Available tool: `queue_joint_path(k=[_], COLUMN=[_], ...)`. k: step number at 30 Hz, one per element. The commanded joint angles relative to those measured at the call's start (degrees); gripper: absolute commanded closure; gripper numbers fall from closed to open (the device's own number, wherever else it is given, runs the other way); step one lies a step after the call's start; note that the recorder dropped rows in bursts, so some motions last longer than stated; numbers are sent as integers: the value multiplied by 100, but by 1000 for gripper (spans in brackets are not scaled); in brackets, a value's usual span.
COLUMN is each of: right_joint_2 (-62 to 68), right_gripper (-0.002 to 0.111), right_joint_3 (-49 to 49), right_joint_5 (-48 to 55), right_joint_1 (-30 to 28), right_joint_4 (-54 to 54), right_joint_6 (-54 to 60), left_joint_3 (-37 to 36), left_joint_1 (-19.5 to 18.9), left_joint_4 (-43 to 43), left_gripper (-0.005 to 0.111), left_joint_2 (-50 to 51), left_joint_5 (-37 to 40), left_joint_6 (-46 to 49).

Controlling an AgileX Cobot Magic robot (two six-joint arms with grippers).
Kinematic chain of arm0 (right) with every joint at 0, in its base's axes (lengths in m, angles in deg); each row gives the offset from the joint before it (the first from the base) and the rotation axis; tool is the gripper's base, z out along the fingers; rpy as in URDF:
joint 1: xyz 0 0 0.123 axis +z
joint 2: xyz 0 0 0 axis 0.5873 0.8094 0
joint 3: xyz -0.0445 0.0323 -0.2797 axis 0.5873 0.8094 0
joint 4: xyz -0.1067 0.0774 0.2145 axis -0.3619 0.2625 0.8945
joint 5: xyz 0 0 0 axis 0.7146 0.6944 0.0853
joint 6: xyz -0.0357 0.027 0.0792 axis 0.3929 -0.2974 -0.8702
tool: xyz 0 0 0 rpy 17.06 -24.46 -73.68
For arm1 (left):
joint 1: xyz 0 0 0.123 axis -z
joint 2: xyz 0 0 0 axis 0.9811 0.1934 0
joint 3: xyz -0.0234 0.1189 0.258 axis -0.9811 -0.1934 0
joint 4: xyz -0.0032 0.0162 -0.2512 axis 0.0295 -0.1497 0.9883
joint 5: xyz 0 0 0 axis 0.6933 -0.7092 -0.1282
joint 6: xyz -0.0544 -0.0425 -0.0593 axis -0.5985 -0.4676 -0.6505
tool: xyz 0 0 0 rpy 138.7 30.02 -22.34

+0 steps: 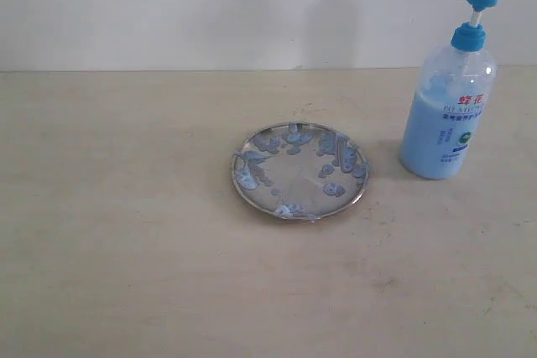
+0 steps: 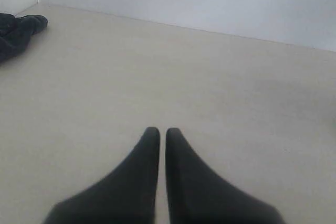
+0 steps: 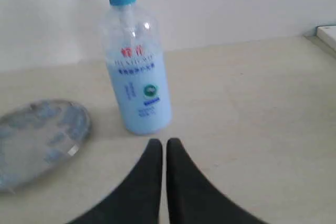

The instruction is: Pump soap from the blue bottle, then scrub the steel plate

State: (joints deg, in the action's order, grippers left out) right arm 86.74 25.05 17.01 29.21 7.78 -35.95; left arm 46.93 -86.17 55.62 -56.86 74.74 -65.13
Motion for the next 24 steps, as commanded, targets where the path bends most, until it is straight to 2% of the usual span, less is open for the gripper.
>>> queue_joint_path(k=[1, 10, 12, 14, 17, 19, 24], right_joint_2=[-7, -7, -7, 172, 927, 1736, 3914], right_gripper=[108, 108, 108, 103, 83, 68, 15], right_joint_3=[-16, -16, -16, -16, -598, -943, -1368], right_joint_5=[-716, -1467, -1912, -2481, -2614, -2614, -2638], right_joint_1=[-6, -6, 4, 5, 5, 5, 5], right_joint_4=[953, 1025, 945, 226, -1548, -2343, -2581], right_joint_6=[-954, -1358, -1085, -478, -417, -484, -64], left_joint_3=[-21, -21, -21, -21, -21, -21, -21], left_joint_1=[-1, -1, -1, -1, -1, -1, -1], left_joint_4=[-6, -6, -6, -6, -6, -6, -6], left_gripper=[103, 103, 103, 103, 103, 103, 103], left_joint_2=[-20, -20, -20, -20, -20, -20, -20], left_joint_5=[-54, -54, -54, -54, -54, -54, -54], left_joint_6=[-30, -30, -30, -30, -30, -30, -30])
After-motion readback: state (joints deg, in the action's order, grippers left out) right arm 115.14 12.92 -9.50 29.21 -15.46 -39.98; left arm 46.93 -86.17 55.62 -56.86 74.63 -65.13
